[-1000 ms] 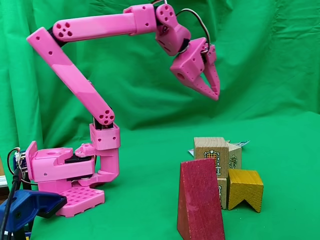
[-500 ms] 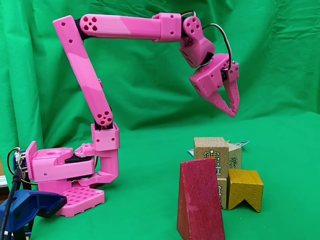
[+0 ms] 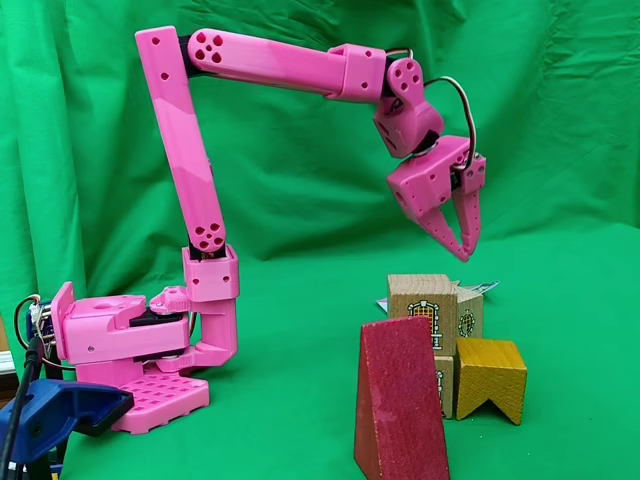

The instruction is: Grasp some building blocks and build the house on the picture.

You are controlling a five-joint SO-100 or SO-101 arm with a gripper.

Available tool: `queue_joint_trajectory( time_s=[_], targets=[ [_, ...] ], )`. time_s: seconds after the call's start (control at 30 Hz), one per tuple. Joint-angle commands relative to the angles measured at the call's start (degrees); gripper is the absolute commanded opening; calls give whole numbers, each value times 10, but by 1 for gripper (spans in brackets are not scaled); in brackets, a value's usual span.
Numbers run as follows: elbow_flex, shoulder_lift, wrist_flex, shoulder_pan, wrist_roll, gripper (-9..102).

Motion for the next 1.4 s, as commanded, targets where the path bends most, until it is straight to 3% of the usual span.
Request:
queue_joint_trajectory(
  time_s=[0.0,0.4,0.67,1.37],
  targets=[
    [-34,-10,4,-2,-4,-5],
    [-154,-59,191,-8,-29,-5],
    [-238,-132,196,-5,-75,-5],
    [-227,-201,202,-9,-142,-4]
  ],
)
